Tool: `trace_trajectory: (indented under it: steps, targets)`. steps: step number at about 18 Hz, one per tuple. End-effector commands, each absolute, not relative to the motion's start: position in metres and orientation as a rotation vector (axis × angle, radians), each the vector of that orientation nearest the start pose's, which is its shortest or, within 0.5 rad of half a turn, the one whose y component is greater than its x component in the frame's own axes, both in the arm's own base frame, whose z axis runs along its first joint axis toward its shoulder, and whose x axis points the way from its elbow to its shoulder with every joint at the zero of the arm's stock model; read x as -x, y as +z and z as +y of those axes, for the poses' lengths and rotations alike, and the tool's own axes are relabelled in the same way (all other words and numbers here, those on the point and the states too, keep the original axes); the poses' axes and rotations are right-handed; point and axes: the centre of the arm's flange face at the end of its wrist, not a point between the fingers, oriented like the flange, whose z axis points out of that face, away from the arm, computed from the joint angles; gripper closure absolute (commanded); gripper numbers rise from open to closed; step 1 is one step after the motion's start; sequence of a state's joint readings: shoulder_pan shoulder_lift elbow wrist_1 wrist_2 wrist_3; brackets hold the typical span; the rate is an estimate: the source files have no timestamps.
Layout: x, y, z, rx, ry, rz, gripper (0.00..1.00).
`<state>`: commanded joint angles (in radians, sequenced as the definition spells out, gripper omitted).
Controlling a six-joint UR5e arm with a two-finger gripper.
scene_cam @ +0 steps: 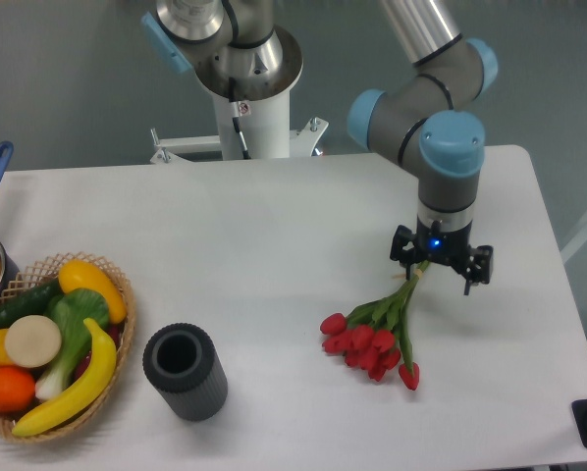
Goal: Pick up the flowers from the table
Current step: 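Lower the gripper onto the tulip stems and close it around them, then lift the gripped tulip bunch up off the table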
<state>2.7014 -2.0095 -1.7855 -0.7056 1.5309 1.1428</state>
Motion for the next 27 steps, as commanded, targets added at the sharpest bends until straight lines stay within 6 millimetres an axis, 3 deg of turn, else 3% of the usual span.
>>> trace_trajectory:
  steps: [2, 8, 14, 16, 17, 19, 20, 22, 25, 27]
  targets:
    - [0.479, 0.222, 0.397, 3.015, 0.234, 0.065, 0.00]
    - [0.460, 0.201, 0.405, 3.037, 0.176, 0.102, 0.00]
    - [0.458, 0.188, 0.411, 3.045, 0.161, 0.115, 0.00]
    - [0.458, 0.186, 0.412, 3.047, 0.157, 0.118, 0.09]
    - [0.458, 0.183, 0.413, 3.050, 0.152, 0.118, 0.22]
    - [0.458, 0.183, 0.414, 3.049, 0.153, 0.097, 0.62]
    - [0.458, 0.184, 0.414, 3.048, 0.156, 0.073, 0.73]
    - [0.458, 0.186, 0.415, 3.045, 0.157, 0.024, 0.78]
    - [0.459, 0.192, 0.416, 3.040, 0.168, -0.015, 1.00]
    - [0.460, 0.197, 0.415, 3.044, 0.192, -0.021, 1.00]
